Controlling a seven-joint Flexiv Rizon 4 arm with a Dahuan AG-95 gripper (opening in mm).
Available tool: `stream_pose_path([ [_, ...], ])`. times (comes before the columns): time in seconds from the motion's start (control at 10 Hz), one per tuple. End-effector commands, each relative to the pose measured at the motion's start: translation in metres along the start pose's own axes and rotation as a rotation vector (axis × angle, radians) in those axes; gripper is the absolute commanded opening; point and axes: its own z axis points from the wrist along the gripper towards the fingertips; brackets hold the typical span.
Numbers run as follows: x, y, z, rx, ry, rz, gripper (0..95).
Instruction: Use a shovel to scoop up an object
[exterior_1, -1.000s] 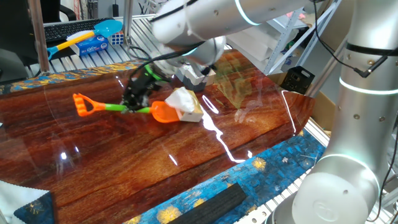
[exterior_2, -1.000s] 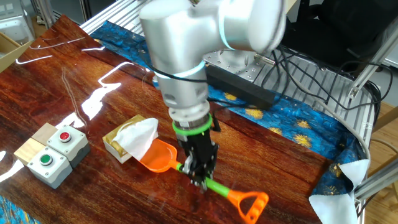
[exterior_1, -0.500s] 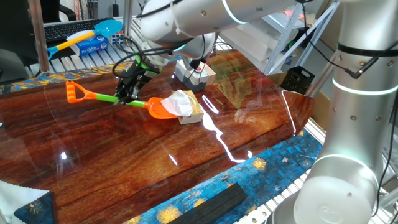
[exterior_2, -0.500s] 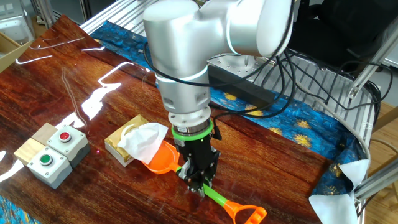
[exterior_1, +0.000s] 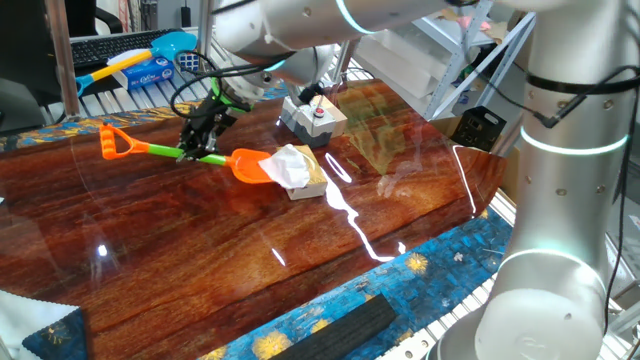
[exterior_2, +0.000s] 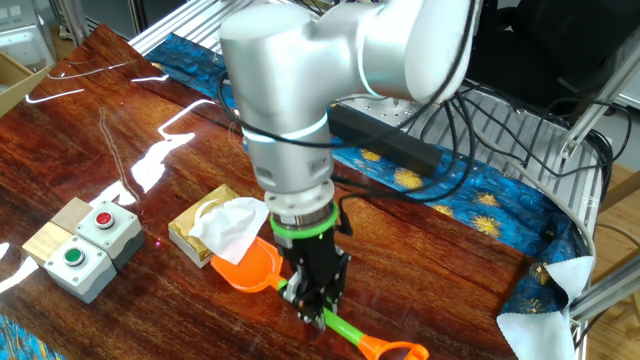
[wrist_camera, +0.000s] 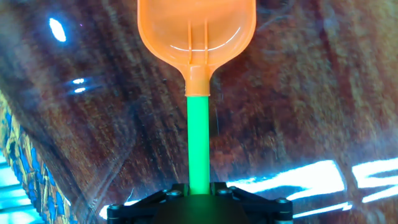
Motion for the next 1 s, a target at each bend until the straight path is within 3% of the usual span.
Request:
stream_pose_path([
  [0.1,-0.001,0.004,0.007,0.066,-0.242,-0.2,0.0],
  [0.4,-0.003,0.005,0.016,0.077,-0.274,-0.226,0.0],
  [0.5,-0.004,0.006,0.02,0.094,-0.297,-0.251,0.0],
  [1.0,-0.007,0.006,0.024,0.155,-0.311,-0.369,0.0],
])
